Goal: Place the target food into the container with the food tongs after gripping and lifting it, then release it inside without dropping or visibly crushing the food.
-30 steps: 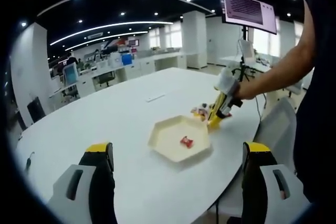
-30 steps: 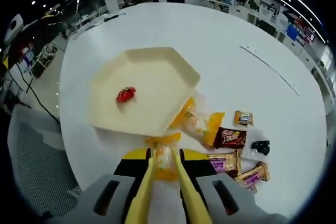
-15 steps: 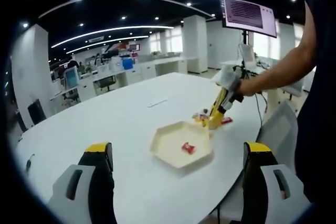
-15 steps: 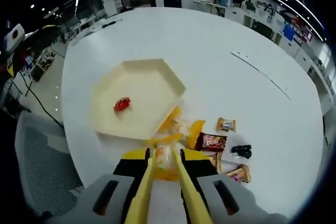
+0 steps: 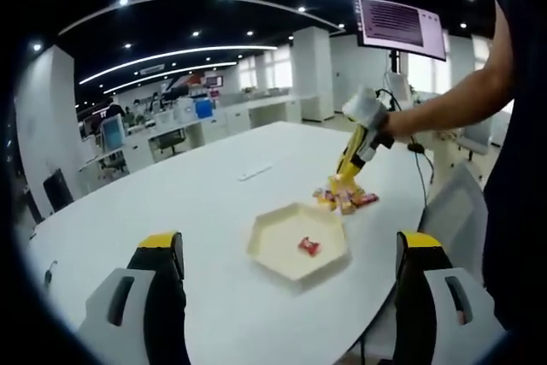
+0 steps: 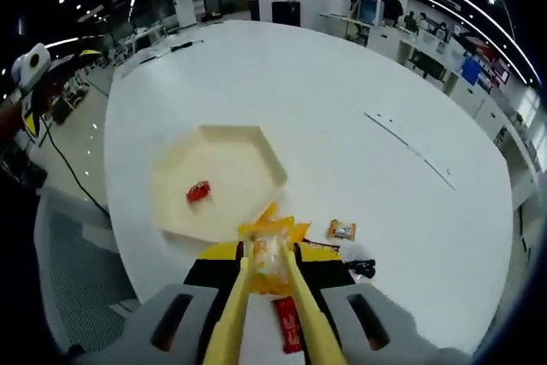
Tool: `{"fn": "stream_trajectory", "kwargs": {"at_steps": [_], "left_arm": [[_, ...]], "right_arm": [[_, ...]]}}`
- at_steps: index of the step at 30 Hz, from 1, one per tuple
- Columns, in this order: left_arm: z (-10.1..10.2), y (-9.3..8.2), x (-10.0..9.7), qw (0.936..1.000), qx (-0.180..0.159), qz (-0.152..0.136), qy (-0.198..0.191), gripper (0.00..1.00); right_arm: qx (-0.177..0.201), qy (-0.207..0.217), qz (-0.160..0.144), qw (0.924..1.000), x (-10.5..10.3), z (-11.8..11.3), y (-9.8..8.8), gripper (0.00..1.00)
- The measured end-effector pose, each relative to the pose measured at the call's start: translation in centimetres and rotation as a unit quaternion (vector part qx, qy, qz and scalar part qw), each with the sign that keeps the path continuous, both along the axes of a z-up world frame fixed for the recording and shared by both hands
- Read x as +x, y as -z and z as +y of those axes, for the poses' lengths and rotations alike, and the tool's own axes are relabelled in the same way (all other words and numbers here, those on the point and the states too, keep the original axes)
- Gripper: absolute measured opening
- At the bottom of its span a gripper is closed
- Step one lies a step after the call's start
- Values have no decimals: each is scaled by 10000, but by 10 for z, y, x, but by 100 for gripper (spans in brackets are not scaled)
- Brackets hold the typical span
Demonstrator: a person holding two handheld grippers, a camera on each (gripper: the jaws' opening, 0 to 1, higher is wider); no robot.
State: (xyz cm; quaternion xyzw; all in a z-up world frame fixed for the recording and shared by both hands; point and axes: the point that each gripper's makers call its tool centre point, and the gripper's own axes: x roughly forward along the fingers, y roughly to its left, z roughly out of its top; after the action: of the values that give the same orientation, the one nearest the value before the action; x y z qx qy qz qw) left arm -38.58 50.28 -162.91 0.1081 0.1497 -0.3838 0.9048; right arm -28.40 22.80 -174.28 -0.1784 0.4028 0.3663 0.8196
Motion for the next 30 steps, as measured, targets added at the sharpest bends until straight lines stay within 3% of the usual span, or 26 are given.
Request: {"fn": "stream_trajectory", "kwargs": {"at_steps": [14,30], "left_arm": [[-3,-5,1,9999,-2,-52,87,99],[-8,0,-5,9999,-25,-29,126,99]], "right_arm": [[-28,-89,-79,9999,5,10,-13,22],[41,-353,-162,9992,18,46,-33,22]]}}
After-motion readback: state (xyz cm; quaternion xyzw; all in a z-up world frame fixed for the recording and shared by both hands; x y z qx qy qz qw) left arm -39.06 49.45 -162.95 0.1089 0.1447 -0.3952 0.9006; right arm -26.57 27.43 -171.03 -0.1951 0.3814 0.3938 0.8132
